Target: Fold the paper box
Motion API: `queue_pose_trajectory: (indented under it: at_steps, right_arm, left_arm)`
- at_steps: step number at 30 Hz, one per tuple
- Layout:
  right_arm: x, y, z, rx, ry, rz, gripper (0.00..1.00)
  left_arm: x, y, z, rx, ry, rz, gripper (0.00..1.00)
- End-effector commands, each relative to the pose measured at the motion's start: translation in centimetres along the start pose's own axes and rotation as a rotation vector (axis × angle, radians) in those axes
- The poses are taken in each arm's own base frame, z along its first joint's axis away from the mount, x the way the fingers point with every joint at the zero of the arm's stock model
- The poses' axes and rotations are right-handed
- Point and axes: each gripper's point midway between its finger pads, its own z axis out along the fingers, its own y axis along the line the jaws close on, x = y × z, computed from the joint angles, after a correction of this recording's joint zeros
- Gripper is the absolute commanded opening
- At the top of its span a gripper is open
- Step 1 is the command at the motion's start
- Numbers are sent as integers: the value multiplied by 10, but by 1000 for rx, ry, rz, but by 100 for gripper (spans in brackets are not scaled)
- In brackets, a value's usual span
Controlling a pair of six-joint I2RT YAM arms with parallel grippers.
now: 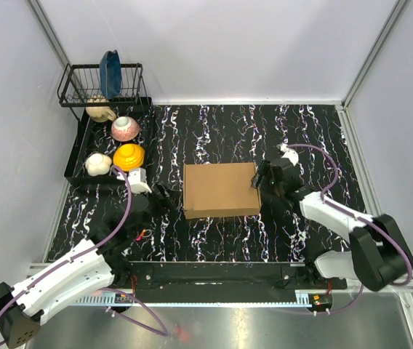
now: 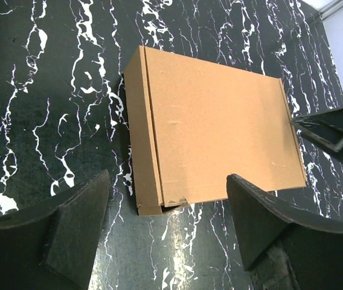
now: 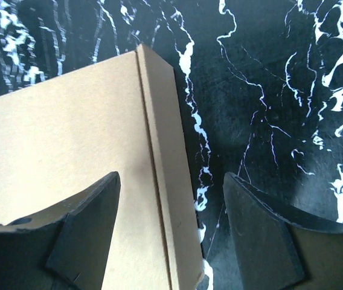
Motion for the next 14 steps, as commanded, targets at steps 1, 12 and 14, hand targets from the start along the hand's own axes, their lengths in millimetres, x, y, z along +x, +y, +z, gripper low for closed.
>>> queue_pose_trajectory:
  at_steps: [1,12,14]
  right_arm:
    - [-59,12,-45,-59,-220,60,75]
    - [-71,5,-123,-99,-256,18,79]
    - [-72,4,-129,-113,-267,10,79]
  left_arm:
    - [-11,6,-3,-46,-30,0,82]
    - [-25,29,-2,-306,-48,-142,90]
    - [-18,33,0,-337,-13,-122,91]
